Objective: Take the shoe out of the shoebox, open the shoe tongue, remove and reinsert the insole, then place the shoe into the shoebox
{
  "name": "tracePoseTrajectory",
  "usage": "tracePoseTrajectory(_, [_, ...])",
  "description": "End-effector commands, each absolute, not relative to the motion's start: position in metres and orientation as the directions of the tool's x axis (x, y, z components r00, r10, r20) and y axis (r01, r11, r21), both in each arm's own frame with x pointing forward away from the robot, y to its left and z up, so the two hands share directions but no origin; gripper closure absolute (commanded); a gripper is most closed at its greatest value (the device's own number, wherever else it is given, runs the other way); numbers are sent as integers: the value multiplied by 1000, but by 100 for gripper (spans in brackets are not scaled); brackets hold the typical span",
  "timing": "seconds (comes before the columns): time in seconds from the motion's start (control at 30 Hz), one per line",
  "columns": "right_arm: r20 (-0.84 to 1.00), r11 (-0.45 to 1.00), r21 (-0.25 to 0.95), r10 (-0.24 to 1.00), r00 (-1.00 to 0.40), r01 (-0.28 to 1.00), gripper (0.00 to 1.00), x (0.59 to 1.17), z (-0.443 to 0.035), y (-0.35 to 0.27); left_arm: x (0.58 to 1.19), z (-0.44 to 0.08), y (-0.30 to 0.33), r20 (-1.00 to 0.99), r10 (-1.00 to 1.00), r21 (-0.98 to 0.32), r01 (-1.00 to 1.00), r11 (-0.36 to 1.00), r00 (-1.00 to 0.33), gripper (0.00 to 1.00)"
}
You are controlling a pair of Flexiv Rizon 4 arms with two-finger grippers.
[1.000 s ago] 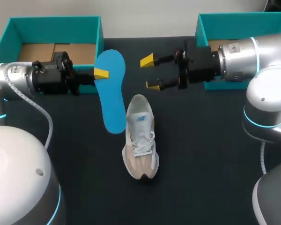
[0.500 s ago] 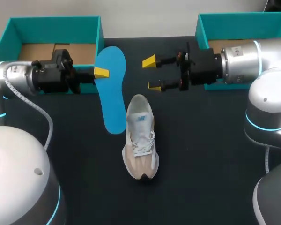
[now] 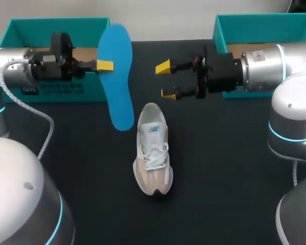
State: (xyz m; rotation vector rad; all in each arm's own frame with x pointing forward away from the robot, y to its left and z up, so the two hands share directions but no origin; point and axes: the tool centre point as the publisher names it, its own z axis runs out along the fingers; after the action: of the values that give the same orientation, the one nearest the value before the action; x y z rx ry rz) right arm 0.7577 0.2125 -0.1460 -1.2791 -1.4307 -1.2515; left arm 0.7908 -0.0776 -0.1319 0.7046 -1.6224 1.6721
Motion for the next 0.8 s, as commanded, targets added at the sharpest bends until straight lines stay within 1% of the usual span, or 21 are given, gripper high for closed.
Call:
tracePoseTrajectory(0.03, [975,-15,146,171,-141,989,0,758,-146,216,789,-133,-79,320,-8,-947,-319,-34,-947,100])
tracePoseTrajectory(0.17, [975,-15,146,171,-141,989,0,758,-146,216,791,-130,-79,128,-11,-990,-127,-64,-992,100])
tracePoseTrajectory(0.33, [975,-15,146,171,-141,989,0,758,-146,216,798,-121,-78,-89,-12,-991,90,-100,-996,100])
tracePoseTrajectory(0.4, [975,-15,146,171,-141,989,0,758,-146,216,800,-119,-77,-213,5,-975,213,-65,-977,100])
tracePoseTrajectory(0.5, [975,-15,146,171,-141,989,0,758,-146,216,800,-120,-76,-310,15,-950,309,-42,-951,100])
tracePoseTrajectory(0.6, [975,-15,146,171,-141,989,0,758,-146,216,795,-126,-77,-372,40,-928,372,-21,-927,100])
tracePoseTrajectory(0.67, [975,-15,146,171,-141,989,0,758,-146,216,794,-131,-77,-356,50,-934,356,4,-933,100])
tracePoseTrajectory(0.8, [975,-15,146,171,-141,989,0,758,-146,216,794,-131,-77,-356,50,-934,356,4,-933,100])
